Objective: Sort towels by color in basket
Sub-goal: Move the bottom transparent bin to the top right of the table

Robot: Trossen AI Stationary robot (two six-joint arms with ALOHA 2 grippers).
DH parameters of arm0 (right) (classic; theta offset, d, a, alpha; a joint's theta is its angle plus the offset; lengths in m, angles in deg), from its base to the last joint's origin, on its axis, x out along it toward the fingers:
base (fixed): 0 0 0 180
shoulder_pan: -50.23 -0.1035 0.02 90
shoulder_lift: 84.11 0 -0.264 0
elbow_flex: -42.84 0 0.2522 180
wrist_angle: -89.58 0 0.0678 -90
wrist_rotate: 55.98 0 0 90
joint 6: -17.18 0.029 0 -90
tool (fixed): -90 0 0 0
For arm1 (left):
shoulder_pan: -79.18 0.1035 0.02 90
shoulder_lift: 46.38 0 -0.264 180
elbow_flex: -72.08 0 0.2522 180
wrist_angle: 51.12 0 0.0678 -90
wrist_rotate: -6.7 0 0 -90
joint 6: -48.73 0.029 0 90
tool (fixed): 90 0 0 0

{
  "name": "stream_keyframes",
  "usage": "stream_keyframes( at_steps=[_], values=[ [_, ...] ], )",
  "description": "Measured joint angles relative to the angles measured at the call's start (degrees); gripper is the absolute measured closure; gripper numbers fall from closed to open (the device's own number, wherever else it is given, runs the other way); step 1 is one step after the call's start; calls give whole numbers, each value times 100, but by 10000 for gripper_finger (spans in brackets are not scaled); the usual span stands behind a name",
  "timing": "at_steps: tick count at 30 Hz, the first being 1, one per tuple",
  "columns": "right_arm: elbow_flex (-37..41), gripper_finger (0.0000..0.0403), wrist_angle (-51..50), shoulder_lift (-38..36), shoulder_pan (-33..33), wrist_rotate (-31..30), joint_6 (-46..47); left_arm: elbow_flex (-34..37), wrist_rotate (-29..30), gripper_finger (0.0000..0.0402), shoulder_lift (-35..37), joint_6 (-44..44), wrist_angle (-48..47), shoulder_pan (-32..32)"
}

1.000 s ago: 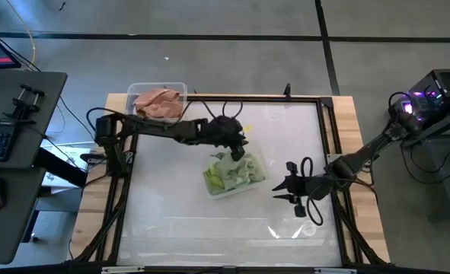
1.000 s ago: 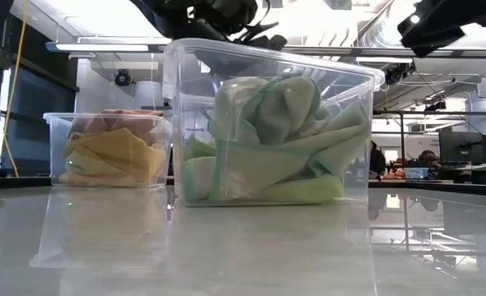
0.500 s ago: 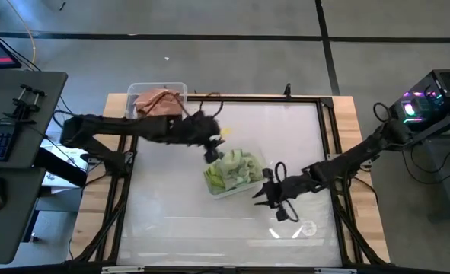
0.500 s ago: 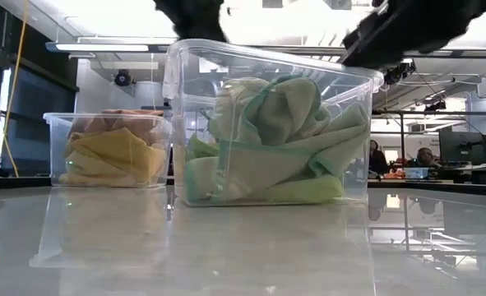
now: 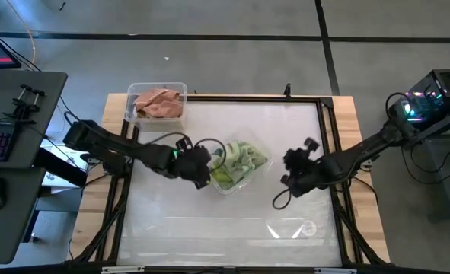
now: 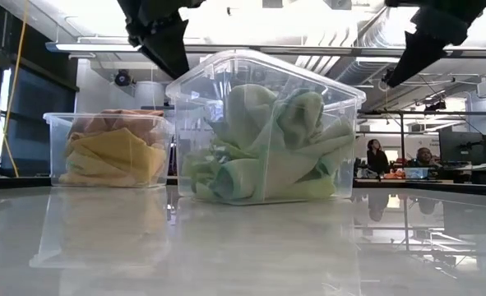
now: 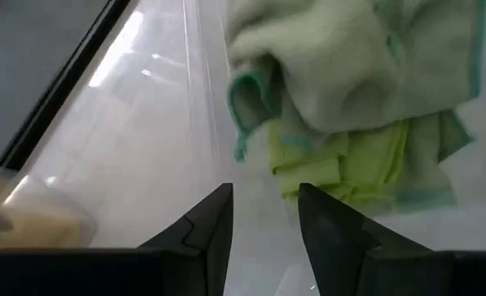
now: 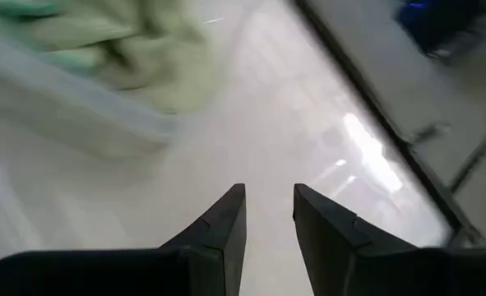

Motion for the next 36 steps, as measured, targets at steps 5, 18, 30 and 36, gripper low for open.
stream_keyframes(
  at_steps=[5, 18, 30, 36],
  values=[
    [54, 304, -564, -179, -317, -78, 670, -9, 190, 278, -110, -563, -536, -154],
    [719, 304, 2052, -175, -744, 381, -793, 0, 645, 278, 678, -1711, -2454, -38],
    [2171, 304, 6474, 49, 119, 1650, -3269, 846, 257, 278, 674, -1310, -1817, 618],
    [2177, 304, 6239, 26, 844, 1152, -3086, 1366, -30, 278, 672, -660, -328, 557]
  ],
)
